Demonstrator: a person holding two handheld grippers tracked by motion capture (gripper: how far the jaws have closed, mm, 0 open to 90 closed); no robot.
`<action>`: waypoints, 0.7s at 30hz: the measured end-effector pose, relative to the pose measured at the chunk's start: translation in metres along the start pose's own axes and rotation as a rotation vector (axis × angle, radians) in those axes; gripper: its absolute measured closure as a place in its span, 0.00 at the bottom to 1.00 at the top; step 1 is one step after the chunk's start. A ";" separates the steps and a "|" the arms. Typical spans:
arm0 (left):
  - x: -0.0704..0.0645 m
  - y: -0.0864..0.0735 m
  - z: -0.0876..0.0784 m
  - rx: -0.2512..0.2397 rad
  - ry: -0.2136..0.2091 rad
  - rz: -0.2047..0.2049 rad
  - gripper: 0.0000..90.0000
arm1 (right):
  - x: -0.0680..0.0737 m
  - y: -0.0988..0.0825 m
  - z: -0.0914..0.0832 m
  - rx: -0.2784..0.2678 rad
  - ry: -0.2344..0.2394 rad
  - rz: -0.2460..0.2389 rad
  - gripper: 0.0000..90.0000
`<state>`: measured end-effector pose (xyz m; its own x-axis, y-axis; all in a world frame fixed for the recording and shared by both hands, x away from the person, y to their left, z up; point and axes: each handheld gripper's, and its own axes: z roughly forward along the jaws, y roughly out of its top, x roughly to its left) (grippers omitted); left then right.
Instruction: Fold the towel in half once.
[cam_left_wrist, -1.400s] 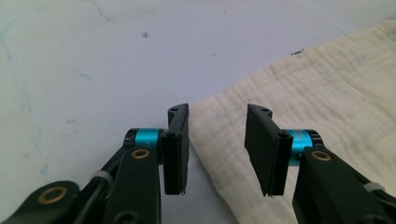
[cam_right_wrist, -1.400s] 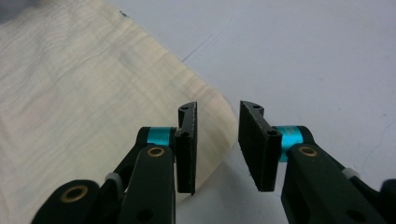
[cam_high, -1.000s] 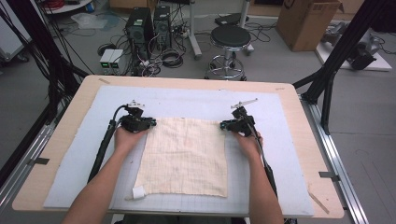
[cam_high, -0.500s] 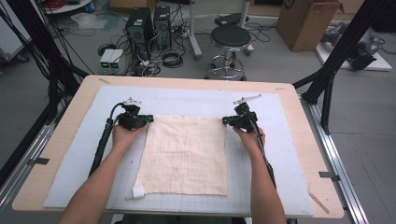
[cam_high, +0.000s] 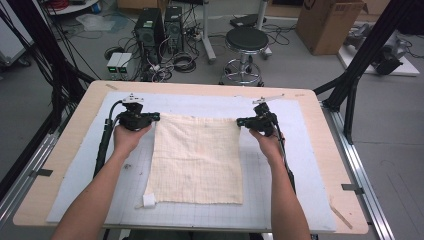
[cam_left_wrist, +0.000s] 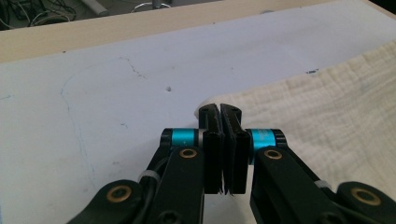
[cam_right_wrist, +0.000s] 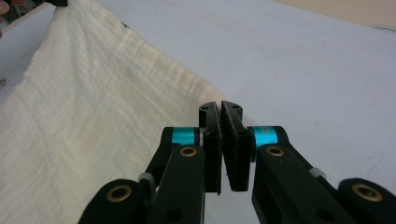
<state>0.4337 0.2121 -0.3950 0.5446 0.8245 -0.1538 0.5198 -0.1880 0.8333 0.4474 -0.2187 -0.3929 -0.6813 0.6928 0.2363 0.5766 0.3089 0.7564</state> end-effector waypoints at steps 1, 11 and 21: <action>-0.001 0.000 -0.002 0.004 -0.008 0.011 0.97 | 0.001 0.000 -0.001 0.000 0.006 0.002 0.97; -0.013 -0.004 -0.026 -0.024 -0.043 0.060 0.97 | 0.020 0.002 -0.017 0.019 0.043 -0.080 0.97; -0.021 -0.016 -0.044 -0.044 -0.059 0.076 0.97 | 0.029 -0.011 -0.037 -0.029 0.069 -0.092 0.97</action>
<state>0.3843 0.2213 -0.3819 0.6197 0.7757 -0.1194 0.4470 -0.2238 0.8661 0.4044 -0.2258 -0.3720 -0.7607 0.6157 0.2054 0.4974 0.3496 0.7940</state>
